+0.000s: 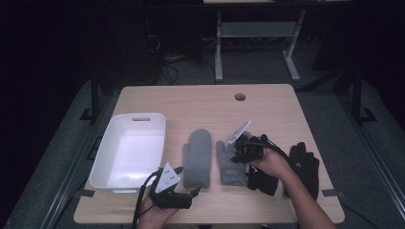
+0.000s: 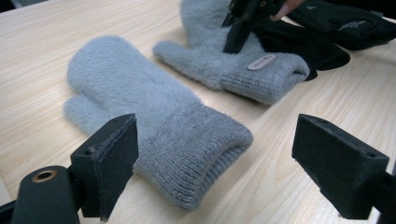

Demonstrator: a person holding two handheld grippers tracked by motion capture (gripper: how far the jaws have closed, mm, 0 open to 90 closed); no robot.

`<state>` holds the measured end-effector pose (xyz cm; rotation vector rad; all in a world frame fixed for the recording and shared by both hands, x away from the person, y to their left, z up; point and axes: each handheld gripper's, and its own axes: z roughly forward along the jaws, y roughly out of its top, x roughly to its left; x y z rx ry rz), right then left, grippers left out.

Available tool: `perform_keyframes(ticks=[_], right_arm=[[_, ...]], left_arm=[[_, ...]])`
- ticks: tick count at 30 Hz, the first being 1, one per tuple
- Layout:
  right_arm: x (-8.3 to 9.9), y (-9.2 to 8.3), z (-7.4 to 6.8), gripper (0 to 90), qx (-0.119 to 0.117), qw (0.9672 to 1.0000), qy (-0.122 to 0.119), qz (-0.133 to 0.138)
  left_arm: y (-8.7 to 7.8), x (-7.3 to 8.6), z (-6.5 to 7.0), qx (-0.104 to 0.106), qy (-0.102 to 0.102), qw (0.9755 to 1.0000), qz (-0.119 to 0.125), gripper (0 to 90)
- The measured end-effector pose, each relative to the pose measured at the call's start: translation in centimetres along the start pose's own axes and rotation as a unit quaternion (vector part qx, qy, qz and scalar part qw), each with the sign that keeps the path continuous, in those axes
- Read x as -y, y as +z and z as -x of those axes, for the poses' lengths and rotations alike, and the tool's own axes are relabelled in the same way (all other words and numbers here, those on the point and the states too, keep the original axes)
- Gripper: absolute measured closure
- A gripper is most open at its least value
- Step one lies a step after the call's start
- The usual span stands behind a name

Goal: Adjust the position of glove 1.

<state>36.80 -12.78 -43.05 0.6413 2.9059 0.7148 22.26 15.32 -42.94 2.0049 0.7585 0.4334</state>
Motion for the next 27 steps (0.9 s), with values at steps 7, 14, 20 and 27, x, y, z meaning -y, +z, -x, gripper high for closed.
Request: perform_keyframes(ticks=[7, 14, 20, 27], right_arm=[[-0.1, -2.7, -0.4, 82.7, 0.007, 0.999, 0.025, 0.035], [-2.9, -5.1, -1.7, 82.6, -0.008, 0.9976, 0.005, 0.069], [-6.7, -4.4, -2.8, 82.5, -0.026, 0.9967, -0.022, 0.073], [-10.3, -2.0, -3.6, 82.3, -0.049, 0.997, -0.038, 0.047]], left_arm=[[-0.4, 0.0, -0.2, -0.002, -0.006, 1.0, 0.004, 14.2], [-1.0, 0.0, 0.0, -0.001, -0.008, 0.9999, 0.011, 14.2], [-1.7, -0.2, 0.0, -0.008, -0.01, 0.9998, 0.018, 14.2], [-2.1, -0.3, -0.4, -0.008, -0.017, 0.9995, 0.026, 14.2]])
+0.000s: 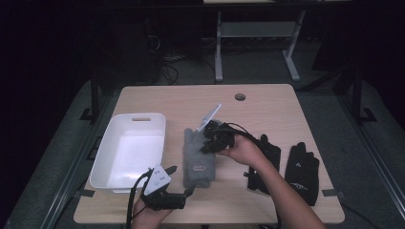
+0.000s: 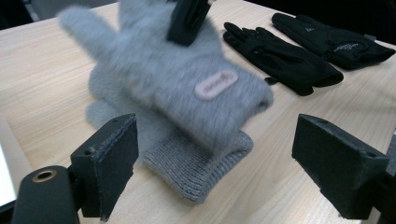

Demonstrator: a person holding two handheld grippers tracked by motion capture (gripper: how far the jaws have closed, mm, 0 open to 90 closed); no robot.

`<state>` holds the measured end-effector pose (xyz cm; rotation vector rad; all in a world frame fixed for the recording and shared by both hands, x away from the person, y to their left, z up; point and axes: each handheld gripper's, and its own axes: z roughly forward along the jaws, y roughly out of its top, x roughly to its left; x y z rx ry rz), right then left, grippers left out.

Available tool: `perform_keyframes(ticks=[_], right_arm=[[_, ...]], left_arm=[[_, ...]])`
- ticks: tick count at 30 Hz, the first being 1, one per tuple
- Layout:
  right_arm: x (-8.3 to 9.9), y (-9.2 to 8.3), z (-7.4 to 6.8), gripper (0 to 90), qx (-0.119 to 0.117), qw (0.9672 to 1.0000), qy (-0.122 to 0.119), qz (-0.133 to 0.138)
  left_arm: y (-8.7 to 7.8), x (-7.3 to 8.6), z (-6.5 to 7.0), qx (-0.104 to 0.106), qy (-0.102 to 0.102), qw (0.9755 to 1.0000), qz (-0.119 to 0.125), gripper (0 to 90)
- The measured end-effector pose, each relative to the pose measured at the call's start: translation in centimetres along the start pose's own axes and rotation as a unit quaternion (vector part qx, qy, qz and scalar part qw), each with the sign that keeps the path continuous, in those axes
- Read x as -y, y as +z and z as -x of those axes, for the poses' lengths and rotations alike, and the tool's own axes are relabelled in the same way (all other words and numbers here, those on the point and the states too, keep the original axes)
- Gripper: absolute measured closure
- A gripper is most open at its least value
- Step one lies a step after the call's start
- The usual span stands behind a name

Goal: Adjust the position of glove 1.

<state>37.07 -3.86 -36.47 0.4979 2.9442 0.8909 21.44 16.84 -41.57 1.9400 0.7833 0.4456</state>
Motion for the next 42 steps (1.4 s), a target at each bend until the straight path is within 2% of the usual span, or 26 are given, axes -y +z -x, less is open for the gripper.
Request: perform_keyframes(ticks=[4, 12, 15, 17, 18, 20, 23, 26, 29, 33, 39, 42], right_arm=[[-0.8, 1.5, 0.1, 82.0, -0.01, 0.9998, 0.004, -0.019], [-0.9, 3.6, 0.7, 78.8, -0.019, 0.9989, 0.021, -0.038], [-0.6, 4.4, 0.9, 68.2, -0.015, 0.9987, 0.028, -0.039], [-0.3, 4.7, 1.3, 52.0, -0.018, 0.9988, 0.04, -0.022], [-0.3, 4.6, 1.4, 47.0, -0.017, 0.9986, 0.047, -0.019], [-0.3, 4.2, 1.4, 41.9, -0.004, 0.9987, 0.05, -0.013], [-0.5, 3.3, 1.1, 43.3, 0.02, 0.999, 0.039, 0.002], [-1.0, 2.9, 0.7, 52.7, 0.029, 0.999, 0.027, 0.021], [-1.7, 3.3, 0.4, 59.6, 0.035, 0.999, 0.014, 0.022], [-2.6, 4.3, 0.3, 58.5, 0.028, 0.9993, 0.014, 0.018], [-3.7, 5.9, 0.7, 56.9, 0.028, 0.9992, 0.027, 0.012], [-4.0, 6.3, 0.8, 57.3, 0.03, 0.9992, 0.025, 0.012]], left_arm=[[-0.1, 0.0, -0.1, -0.001, -0.002, 1.0, 0.001, 14.2], [0.1, 0.0, -0.5, -0.001, -0.012, 0.9999, -0.004, 14.3], [0.0, 0.1, -0.5, -0.003, -0.01, 0.9999, -0.004, 14.3], [0.0, 0.1, -0.5, -0.002, -0.011, 0.9999, -0.004, 14.4], [0.1, 0.1, -0.5, -0.002, -0.011, 0.9999, -0.004, 14.3], [0.2, 0.1, -0.5, -0.001, -0.011, 0.9999, -0.005, 14.4], [0.2, 0.1, -0.4, -0.002, -0.008, 0.9999, -0.006, 14.4], [0.2, 0.1, -0.4, -0.001, -0.011, 0.9999, -0.005, 14.4], [0.1, 0.1, -0.4, -0.002, -0.011, 0.9999, -0.005, 14.6], [0.2, 0.1, -0.4, -0.002, -0.01, 0.9999, -0.006, 14.7], [0.2, 0.1, -0.3, 0.002, -0.012, 0.9999, -0.007, 14.7], [0.1, 0.0, -0.3, 0.002, -0.011, 0.9999, -0.007, 14.7]])
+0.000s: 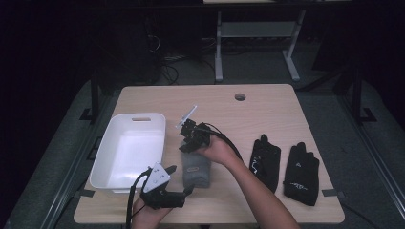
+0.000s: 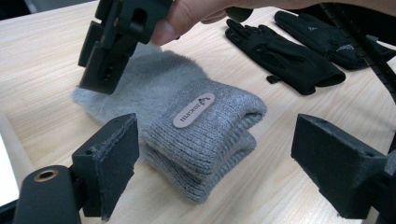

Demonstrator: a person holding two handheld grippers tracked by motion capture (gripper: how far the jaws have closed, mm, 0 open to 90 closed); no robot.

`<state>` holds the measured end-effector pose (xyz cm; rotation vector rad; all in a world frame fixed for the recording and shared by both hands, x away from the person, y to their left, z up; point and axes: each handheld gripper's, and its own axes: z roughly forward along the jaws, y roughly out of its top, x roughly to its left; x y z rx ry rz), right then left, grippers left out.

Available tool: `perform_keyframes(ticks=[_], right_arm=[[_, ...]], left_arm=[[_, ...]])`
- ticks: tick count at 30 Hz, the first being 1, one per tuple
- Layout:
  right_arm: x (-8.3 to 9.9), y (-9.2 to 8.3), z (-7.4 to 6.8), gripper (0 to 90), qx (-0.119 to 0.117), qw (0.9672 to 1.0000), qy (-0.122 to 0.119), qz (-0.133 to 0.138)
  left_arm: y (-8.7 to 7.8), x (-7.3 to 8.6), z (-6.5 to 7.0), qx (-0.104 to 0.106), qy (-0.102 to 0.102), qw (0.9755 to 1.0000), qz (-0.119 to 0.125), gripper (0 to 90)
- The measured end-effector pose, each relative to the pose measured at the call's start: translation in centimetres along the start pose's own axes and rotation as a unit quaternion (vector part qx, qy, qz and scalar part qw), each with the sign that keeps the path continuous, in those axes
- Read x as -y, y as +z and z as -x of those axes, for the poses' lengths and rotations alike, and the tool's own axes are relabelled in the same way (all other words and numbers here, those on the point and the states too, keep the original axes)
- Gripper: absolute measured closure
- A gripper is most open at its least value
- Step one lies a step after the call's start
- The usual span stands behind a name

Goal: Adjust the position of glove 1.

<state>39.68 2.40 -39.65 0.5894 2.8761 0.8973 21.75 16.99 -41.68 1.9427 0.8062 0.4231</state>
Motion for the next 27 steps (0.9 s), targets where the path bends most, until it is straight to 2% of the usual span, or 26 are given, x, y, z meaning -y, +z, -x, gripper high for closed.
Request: perform_keyframes(ticks=[1, 4, 7, 11, 19, 24, 27], right_arm=[[0.0, 0.0, -0.1, 57.0, -0.004, 1.0, -0.002, 0.002], [0.0, 0.5, -0.3, 53.4, -0.012, 0.9998, -0.009, -0.014], [0.2, 1.3, -0.5, 51.1, -0.01, 0.9994, -0.013, -0.032], [0.4, 2.1, -0.7, 53.3, -0.002, 0.9985, -0.02, -0.051], [1.6, 1.5, -0.4, 54.2, 0.002, 0.9984, -0.015, -0.054], [2.1, 1.3, -0.4, 54.6, 0.0, 0.9981, -0.018, -0.059], [2.9, 0.8, -0.2, 54.9, -0.002, 0.9983, -0.013, -0.057]], left_arm=[[0.0, 0.0, 0.0, 0.0, 0.001, 1.0, 0.001, 14.8], [0.0, 0.0, -0.1, 0.001, -0.003, 1.0, 0.0, 15.0], [0.1, 0.0, -0.1, 0.002, -0.004, 1.0, -0.002, 15.0], [0.1, -0.1, -0.1, 0.004, -0.009, 1.0, -0.001, 15.1], [0.5, 0.0, -0.3, 0.008, -0.017, 0.9998, -0.007, 15.1], [0.7, -0.1, 0.0, 0.011, -0.012, 0.9998, -0.01, 15.1], [1.0, -0.1, 0.1, 0.022, -0.021, 0.9995, -0.013, 15.2]])
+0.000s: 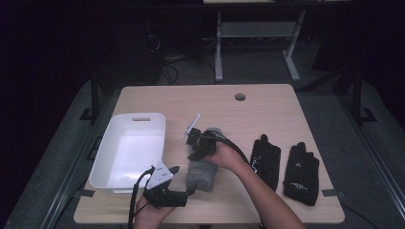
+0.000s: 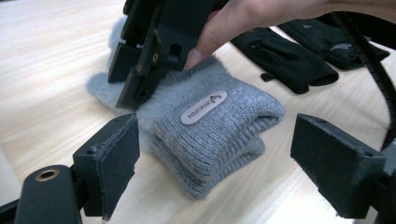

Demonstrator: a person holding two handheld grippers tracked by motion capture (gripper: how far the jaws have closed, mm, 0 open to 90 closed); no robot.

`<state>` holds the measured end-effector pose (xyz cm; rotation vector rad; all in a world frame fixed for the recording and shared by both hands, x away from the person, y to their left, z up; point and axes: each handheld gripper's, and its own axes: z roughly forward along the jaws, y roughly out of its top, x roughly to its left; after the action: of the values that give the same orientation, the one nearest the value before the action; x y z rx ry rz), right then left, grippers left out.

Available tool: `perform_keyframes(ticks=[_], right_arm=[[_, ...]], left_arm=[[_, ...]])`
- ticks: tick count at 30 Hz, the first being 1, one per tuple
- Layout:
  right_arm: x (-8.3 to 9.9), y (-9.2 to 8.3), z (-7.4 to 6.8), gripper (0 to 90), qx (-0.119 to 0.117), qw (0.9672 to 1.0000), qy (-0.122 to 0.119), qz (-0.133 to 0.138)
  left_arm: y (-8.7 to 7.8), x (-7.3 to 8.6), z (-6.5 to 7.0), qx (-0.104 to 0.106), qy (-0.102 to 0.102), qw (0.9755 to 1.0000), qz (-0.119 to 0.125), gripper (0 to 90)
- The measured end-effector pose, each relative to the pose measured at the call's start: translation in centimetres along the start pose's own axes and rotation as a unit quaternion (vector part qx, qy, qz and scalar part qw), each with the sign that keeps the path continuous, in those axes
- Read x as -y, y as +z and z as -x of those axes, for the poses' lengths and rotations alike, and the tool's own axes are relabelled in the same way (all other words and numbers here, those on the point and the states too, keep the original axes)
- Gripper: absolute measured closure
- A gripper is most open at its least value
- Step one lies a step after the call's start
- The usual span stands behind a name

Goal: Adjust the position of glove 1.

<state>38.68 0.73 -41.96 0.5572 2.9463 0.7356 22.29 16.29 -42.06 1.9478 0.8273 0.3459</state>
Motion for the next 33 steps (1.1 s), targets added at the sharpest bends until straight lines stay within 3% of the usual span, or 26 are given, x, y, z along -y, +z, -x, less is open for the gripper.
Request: perform_keyframes(ticks=[9, 11, 12, 13, 16, 20, 21, 22, 24, 29, 33], right_arm=[[1.6, -0.8, 0.3, 53.0, -0.004, 1.0, 0.007, 0.001], [1.7, -1.0, 0.3, 49.4, -0.01, 0.9998, 0.012, 0.009], [2.1, -1.9, 0.8, 40.1, -0.013, 0.9986, 0.034, 0.039], [2.3, -2.3, 1.0, 37.6, -0.009, 0.998, 0.042, 0.047], [3.4, -4.2, 1.9, 28.1, 0.021, 0.9942, 0.074, 0.075], [5.3, -6.2, 3.3, 25.7, 0.046, 0.9872, 0.12, 0.094], [5.3, -6.2, 3.3, 25.7, 0.046, 0.9872, 0.12, 0.094], [6.3, -6.7, 4.0, 24.7, 0.054, 0.9834, 0.145, 0.095], [7.1, -6.9, 4.7, 23.1, 0.059, 0.9809, 0.159, 0.094], [8.7, -6.2, 6.5, 20.2, 0.036, 0.9701, 0.22, 0.096], [9.1, -5.1, 7.3, 19.4, 0.016, 0.9651, 0.245, 0.091]], left_arm=[[1.1, -0.6, 0.5, 0.017, -0.012, 0.9996, -0.017, 15.2], [1.2, -0.8, 0.6, 0.016, -0.012, 0.9995, -0.023, 15.2], [1.5, -1.1, 0.7, 0.017, -0.014, 0.9995, -0.024, 15.2], [1.7, -1.3, 0.6, 0.018, -0.015, 0.9994, -0.024, 15.2], [2.2, -1.8, 0.5, 0.019, -0.02, 0.9991, -0.032, 15.2], [2.9, -2.4, 0.2, 0.02, -0.032, 0.9987, -0.033, 21.1], [2.9, -2.4, 0.2, 0.02, -0.032, 0.9987, -0.033, 21.1], [3.3, -2.7, 0.1, 0.016, -0.035, 0.9983, -0.043, 21.1], [3.6, -2.9, -0.2, 0.013, -0.037, 0.9979, -0.052, 21.1], [4.3, -3.0, -0.7, 0.015, -0.075, 0.9948, -0.067, 21.2], [4.5, -2.8, -1.1, 0.017, -0.103, 0.992, -0.071, 21.4]])
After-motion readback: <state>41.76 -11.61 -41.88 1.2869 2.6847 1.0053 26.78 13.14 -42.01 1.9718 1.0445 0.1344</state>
